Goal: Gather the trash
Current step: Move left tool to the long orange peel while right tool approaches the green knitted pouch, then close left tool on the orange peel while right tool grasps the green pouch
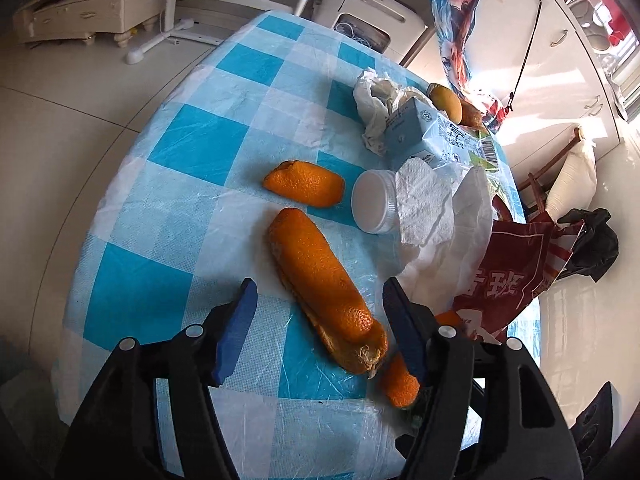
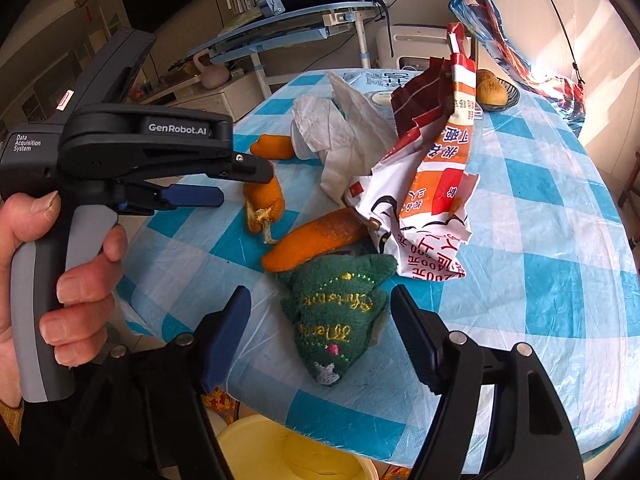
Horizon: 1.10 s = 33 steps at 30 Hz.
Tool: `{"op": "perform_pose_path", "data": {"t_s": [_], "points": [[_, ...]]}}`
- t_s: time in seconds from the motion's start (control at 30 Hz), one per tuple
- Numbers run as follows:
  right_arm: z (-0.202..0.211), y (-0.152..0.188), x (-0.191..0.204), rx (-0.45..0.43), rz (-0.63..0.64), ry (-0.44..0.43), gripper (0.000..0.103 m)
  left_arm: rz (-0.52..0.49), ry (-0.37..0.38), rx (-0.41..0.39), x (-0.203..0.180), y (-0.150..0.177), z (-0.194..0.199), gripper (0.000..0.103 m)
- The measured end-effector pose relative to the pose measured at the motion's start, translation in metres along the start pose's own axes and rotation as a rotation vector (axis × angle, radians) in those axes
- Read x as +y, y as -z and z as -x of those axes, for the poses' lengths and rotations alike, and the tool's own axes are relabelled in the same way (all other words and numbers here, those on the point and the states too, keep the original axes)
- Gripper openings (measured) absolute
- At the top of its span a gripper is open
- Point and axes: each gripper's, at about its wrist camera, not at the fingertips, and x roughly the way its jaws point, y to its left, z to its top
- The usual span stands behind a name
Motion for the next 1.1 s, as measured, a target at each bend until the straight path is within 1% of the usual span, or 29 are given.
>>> {"op": "perform_pose_path", "data": {"t_s": [0.07,0.1,0.13,0.17,0.2,0.27,0.3,0.4,0.47,0.5,0.67,0.7,0.73,0.83,0.87,0.9,0.93,1.1], "points": [[-0.001,-0.001,-0.001,-0.003,-0.003,-0.001,0.067,0.004,-0.032,-0.024,-0.007,0.0,-0.004,0.063],[-0.001,-0.001,-0.001,-0.004,-0.003,0.0,0.064,-0.002,-0.04,-0.033,-0.01,0.0,-0.006,0.053],[-0.002,-0.002,-0.002,0.0,-0.002,-0.003,0.057,-0.009,-0.055,-0.037,-0.014,0.0,-0.008,0.047],[-0.003,-0.002,-0.002,0.004,-0.001,-0.005,0.054,-0.02,-0.058,-0.034,-0.017,0.0,-0.011,0.03],[-0.005,-0.003,-0.003,0.011,-0.001,-0.007,0.051,-0.028,-0.051,-0.039,-0.019,0.001,-0.012,0.026],[-0.006,-0.004,-0.004,0.012,0.003,-0.011,0.05,-0.053,-0.051,-0.054,-0.023,0.003,-0.009,0.02],[-0.006,-0.004,-0.003,0.012,0.003,-0.015,0.048,-0.064,-0.047,-0.056,-0.024,0.003,-0.007,0.018],[-0.002,-0.005,-0.005,0.004,-0.007,-0.03,0.041,-0.084,-0.018,-0.06,-0.022,0.007,0.004,0.015],[0.002,-0.004,-0.006,-0.005,-0.009,-0.037,0.035,-0.111,-0.01,-0.079,-0.02,0.012,0.015,0.015],[0.003,-0.002,-0.005,-0.004,-0.009,-0.038,0.033,-0.126,-0.007,-0.09,-0.019,0.015,0.022,0.015],[0.003,0.002,-0.007,0.006,-0.031,-0.045,0.035,-0.206,-0.012,-0.148,-0.018,0.031,0.054,0.015],[0.001,0.003,-0.007,0.011,-0.039,-0.044,0.04,-0.215,-0.006,-0.154,-0.018,0.033,0.059,0.015],[0.0,0.002,-0.007,0.004,-0.042,-0.05,0.043,-0.226,-0.001,-0.162,-0.018,0.036,0.064,0.015],[-0.001,0.002,-0.002,0.002,-0.019,-0.026,0.043,-0.248,0.004,-0.187,-0.018,0.045,0.079,0.015],[-0.001,0.002,-0.002,0.001,-0.017,-0.029,0.043,-0.245,0.01,-0.192,-0.016,0.048,0.084,0.015],[0.0,0.001,-0.002,0.001,-0.014,-0.035,0.036,-0.237,0.018,-0.195,-0.014,0.052,0.088,0.015],[0.001,0.002,0.0,0.001,-0.011,-0.036,0.032,-0.231,0.026,-0.197,-0.011,0.056,0.091,0.015],[0.016,0.007,0.003,-0.017,0.006,-0.054,0.03,-0.242,0.017,-0.229,-0.006,0.078,0.108,0.015]]}}
